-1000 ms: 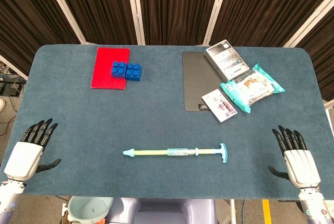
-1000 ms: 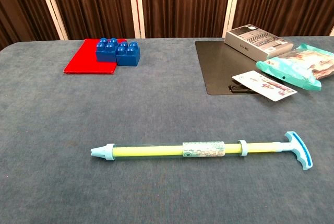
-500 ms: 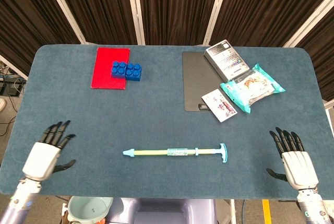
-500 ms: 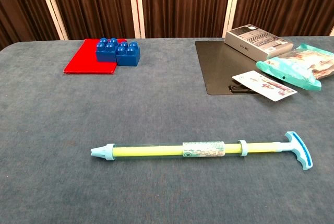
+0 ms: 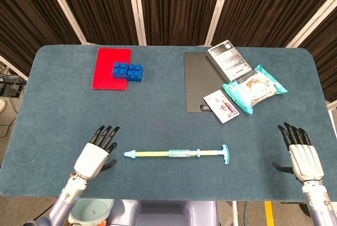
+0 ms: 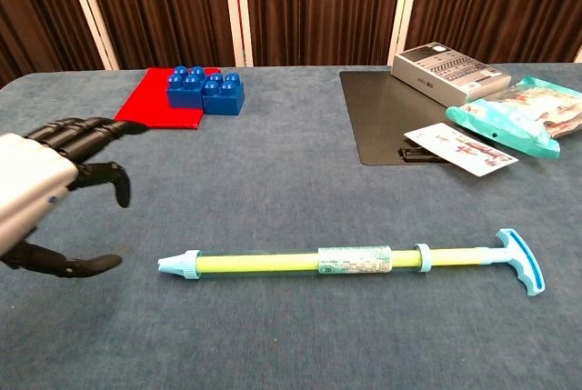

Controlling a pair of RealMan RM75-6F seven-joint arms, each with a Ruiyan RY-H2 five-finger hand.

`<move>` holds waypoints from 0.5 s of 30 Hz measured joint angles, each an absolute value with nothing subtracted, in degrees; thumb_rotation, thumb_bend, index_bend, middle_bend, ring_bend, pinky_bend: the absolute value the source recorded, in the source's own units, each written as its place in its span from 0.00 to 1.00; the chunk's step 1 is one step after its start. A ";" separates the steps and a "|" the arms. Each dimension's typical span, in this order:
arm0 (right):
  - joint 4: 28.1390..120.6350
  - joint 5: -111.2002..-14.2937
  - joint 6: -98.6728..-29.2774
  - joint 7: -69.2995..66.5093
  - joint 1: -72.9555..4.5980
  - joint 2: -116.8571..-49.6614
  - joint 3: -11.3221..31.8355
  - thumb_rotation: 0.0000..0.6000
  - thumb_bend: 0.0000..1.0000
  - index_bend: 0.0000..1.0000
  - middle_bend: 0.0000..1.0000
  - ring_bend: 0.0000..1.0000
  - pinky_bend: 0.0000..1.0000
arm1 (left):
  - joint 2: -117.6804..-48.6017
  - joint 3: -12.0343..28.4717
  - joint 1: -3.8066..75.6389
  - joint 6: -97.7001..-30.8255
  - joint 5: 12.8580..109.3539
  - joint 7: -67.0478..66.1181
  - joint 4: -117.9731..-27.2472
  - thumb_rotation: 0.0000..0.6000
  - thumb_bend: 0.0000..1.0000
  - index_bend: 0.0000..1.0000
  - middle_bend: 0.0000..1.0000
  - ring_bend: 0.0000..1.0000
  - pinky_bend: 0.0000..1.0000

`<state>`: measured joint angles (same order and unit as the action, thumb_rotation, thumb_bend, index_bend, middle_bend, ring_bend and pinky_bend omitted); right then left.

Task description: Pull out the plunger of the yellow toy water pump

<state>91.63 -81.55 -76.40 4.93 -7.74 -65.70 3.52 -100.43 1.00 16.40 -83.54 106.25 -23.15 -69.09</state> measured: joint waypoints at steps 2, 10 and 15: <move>91.69 -81.49 -76.27 4.31 -7.76 -65.37 3.53 1.00 0.00 0.00 0.00 0.00 0.05 | -102.54 1.23 16.96 -83.25 106.25 -23.25 -66.76 1.00 0.15 0.45 0.07 0.08 0.13; 91.55 -81.52 -74.81 4.24 -8.36 -65.45 3.13 1.00 0.00 0.00 0.00 0.00 0.05 | -111.66 1.50 19.37 -82.33 105.86 -21.40 -56.55 1.00 0.15 0.42 0.07 0.08 0.13; 91.25 -80.77 -74.05 4.59 -8.71 -65.80 3.12 1.00 0.00 0.00 0.00 0.00 0.05 | -115.28 1.23 20.91 -81.83 105.60 -21.01 -53.19 1.00 0.15 0.43 0.07 0.08 0.13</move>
